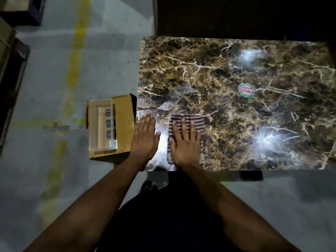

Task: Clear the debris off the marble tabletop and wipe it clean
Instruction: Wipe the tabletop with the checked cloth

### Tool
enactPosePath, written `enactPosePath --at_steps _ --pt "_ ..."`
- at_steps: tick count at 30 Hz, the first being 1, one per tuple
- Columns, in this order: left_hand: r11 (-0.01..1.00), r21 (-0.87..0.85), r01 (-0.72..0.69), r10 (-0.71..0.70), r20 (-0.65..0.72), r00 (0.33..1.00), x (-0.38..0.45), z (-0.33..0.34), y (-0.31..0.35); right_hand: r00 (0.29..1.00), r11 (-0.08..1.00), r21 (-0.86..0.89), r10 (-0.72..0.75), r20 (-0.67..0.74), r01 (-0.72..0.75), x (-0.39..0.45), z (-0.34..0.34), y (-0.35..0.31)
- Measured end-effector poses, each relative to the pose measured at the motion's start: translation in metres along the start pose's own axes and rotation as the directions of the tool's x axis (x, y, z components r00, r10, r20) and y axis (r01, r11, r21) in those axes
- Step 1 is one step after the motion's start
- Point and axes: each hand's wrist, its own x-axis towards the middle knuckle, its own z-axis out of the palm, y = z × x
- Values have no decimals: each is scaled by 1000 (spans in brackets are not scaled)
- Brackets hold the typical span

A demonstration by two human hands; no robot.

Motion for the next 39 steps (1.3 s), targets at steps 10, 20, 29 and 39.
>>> enactPosePath --at_steps 10,20,29,39 --pt "1000 13 -11 11 3 1000 63 -12 0 978 981 31 195 -78 -194 108 -27 41" --pt "997 57 42 -40 -43 998 123 -14 11 985 985 -28 -171 -14 171 205 -44 8" --pt "992 65 104 -102 -31 994 172 -21 17 984 986 -1 -167 62 168 193 -42 -2" --pt "981 21 191 -188 -92 978 236 -34 19 992 995 -23 90 -86 -92 282 -66 32"
